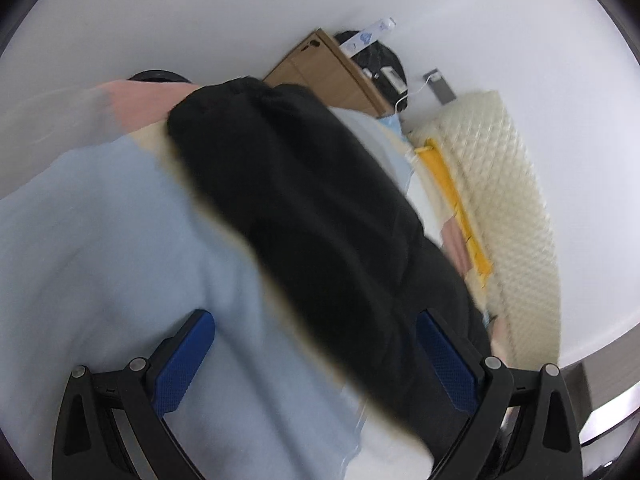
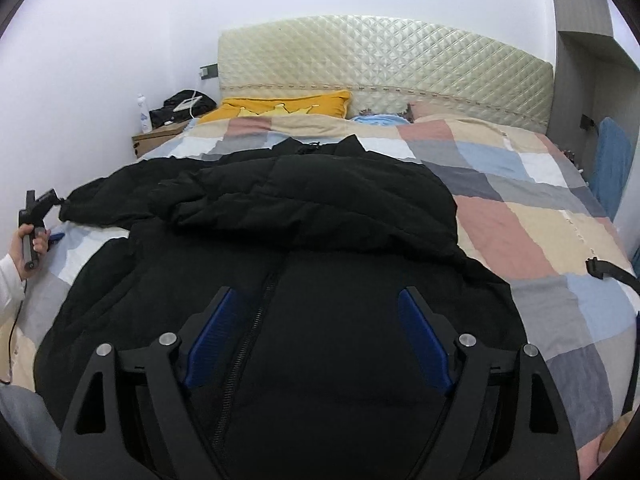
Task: Fold large clothes
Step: 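Move the left gripper to the other sleeve cuff and grasp it, then lift the sleeve with the left gripper and fold it over the jacket body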
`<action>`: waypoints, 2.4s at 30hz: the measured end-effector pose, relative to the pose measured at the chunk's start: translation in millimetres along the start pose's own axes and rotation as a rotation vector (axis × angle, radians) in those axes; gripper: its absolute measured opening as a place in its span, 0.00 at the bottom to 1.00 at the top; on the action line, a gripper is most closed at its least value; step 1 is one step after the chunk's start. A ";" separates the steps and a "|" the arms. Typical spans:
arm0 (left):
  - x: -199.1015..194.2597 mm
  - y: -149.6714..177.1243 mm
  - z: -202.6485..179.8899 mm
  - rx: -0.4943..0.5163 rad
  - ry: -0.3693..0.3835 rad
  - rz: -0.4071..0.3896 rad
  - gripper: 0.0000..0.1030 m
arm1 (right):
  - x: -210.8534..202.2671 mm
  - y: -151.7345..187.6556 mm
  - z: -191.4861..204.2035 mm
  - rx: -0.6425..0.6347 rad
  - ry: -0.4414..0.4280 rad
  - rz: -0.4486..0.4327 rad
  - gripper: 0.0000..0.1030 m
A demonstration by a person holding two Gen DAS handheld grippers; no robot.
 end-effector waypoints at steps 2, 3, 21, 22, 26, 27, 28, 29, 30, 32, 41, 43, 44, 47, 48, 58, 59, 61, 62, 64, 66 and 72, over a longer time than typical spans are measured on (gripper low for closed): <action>11.9 -10.4 -1.0 -0.014 0.008 -0.027 0.99 | 1.7 2.0 -0.9 -0.005 0.010 0.006 0.80; 15.7 -14.0 -0.4 -0.022 0.012 -0.035 0.99 | 3.0 3.2 -2.0 -0.003 0.015 0.012 0.80; 14.1 -60.5 -68.6 0.159 -0.141 -0.177 0.06 | 5.5 -0.8 -14.5 0.057 -0.012 0.007 0.80; 8.8 -60.9 -74.3 0.169 -0.146 -0.189 0.06 | 3.7 -0.3 -15.8 0.065 -0.017 0.010 0.80; -15.1 -64.9 -101.2 0.171 -0.159 -0.230 0.06 | -2.8 -3.5 -24.4 0.098 -0.019 -0.001 0.80; -21.7 -66.4 -109.1 0.176 -0.154 -0.238 0.06 | -4.7 -4.5 -26.5 0.102 -0.019 -0.006 0.80; -29.3 -68.3 -120.1 0.190 -0.152 -0.247 0.06 | -7.0 -5.7 -28.6 0.105 -0.021 -0.011 0.80; -36.3 -70.0 -132.4 0.210 -0.150 -0.254 0.06 | -9.7 -7.3 -29.8 0.102 -0.021 -0.019 0.80; -41.9 -70.9 -140.9 0.225 -0.149 -0.257 0.06 | -13.3 -9.1 -29.8 0.089 -0.021 -0.030 0.80; -56.8 -72.4 -163.3 0.256 -0.140 -0.267 0.05 | -20.9 -12.3 -28.1 0.072 -0.043 -0.051 0.80; -130.4 -55.8 -267.4 0.343 -0.029 -0.289 0.05 | -51.8 -17.5 -33.0 0.084 -0.111 -0.133 0.86; -143.0 -50.6 -288.2 0.364 -0.017 -0.301 0.05 | -55.9 -17.3 -37.1 0.073 -0.113 -0.144 0.86; -150.5 -47.3 -297.6 0.375 -0.010 -0.307 0.05 | -58.8 -17.5 -38.4 0.063 -0.111 -0.151 0.86; -168.5 -31.7 -335.9 0.420 0.012 -0.319 0.05 | -68.9 -20.3 -41.4 0.035 -0.111 -0.187 0.88; -172.3 -26.8 -345.9 0.435 0.015 -0.321 0.05 | -72.5 -21.5 -42.4 0.023 -0.107 -0.202 0.93; -197.9 48.9 -443.3 0.640 0.074 -0.295 0.05 | -84.3 -25.0 -69.9 0.030 -0.093 -0.235 0.99; -200.0 59.1 -455.5 0.656 0.087 -0.291 0.05 | -86.7 -24.6 -72.6 0.031 -0.089 -0.237 0.99; -202.7 77.2 -474.3 0.693 0.101 -0.283 0.05 | -90.4 -25.2 -78.4 0.051 -0.087 -0.243 0.99; -203.3 87.9 -485.3 0.721 0.106 -0.278 0.05 | -91.7 -25.3 -80.4 0.059 -0.086 -0.246 1.00; -206.9 111.1 -507.0 0.773 0.127 -0.273 0.05 | -91.9 -25.2 -86.0 0.075 -0.082 -0.241 1.00; -208.6 135.1 -528.5 0.817 0.151 -0.264 0.06 | -90.6 -24.0 -91.3 0.100 -0.089 -0.226 1.00; -202.0 217.8 -574.1 0.959 0.204 -0.221 0.06 | -92.5 -18.6 -107.9 0.134 -0.072 -0.201 1.00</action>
Point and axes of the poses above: each gripper's, at about its wrist camera, not at the fingertips, and x roughly the way its jaws point, z to its left, y to its underside, the point moved 6 cm from there along x, roughly the way its jaws point, and after that the axes turned 13 degrees about -z, right-handed, at the moved point
